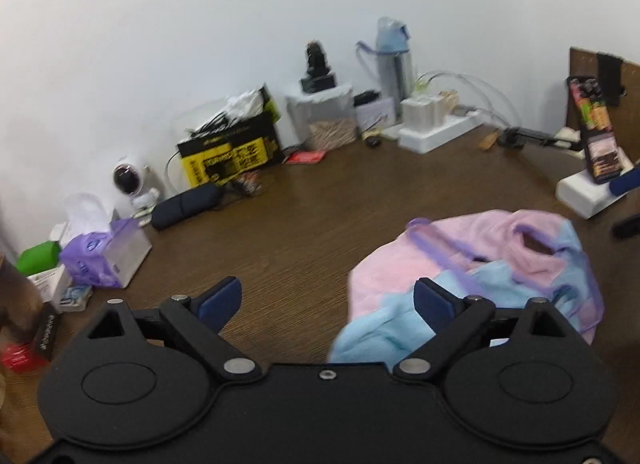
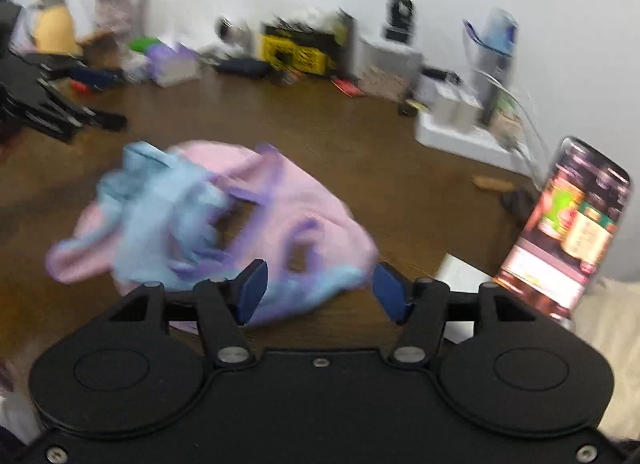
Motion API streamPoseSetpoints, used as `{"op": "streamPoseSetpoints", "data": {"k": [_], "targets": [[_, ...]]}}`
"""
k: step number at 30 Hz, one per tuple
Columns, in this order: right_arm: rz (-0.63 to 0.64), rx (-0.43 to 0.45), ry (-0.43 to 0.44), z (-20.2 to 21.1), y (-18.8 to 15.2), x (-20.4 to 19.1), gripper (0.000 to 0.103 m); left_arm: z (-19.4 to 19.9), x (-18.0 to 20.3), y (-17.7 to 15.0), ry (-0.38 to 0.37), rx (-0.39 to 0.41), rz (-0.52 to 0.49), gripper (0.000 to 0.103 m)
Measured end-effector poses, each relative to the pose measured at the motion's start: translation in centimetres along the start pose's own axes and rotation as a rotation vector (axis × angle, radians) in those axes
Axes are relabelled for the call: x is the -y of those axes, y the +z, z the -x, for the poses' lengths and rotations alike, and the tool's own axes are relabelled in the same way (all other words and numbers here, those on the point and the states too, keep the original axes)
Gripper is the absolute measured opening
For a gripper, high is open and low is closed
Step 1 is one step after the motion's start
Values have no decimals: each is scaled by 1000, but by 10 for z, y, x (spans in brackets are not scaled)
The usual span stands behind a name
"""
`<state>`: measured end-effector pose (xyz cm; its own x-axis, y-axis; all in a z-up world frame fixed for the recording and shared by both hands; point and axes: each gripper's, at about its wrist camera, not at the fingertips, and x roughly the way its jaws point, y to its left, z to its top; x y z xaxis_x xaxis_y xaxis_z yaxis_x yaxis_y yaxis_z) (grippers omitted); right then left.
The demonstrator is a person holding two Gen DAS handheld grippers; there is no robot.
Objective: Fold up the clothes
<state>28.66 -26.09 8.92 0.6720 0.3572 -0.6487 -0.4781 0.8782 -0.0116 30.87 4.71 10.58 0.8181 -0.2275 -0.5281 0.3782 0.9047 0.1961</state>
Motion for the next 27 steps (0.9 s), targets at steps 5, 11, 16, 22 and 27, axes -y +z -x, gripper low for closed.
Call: {"op": "streamPoseSetpoints", "data": {"k": [5, 11, 16, 22, 27], "targets": [[-20, -64, 19, -69, 8, -22, 47, -9, 34, -4, -4, 48, -14, 92], [4, -74, -19, -79, -11, -33, 13, -5, 56, -15, -14, 59, -12, 92], [-64, 104, -78, -30, -23, -29, 7, -10, 80, -9, -24, 73, -39, 93], [-122, 285, -34, 45, -55, -28, 8, -11, 132, -8, -94, 94, -166, 93], [-34, 353, 28, 88, -102, -52, 8, -24, 166, -20, 0, 83, -335, 93]]}}
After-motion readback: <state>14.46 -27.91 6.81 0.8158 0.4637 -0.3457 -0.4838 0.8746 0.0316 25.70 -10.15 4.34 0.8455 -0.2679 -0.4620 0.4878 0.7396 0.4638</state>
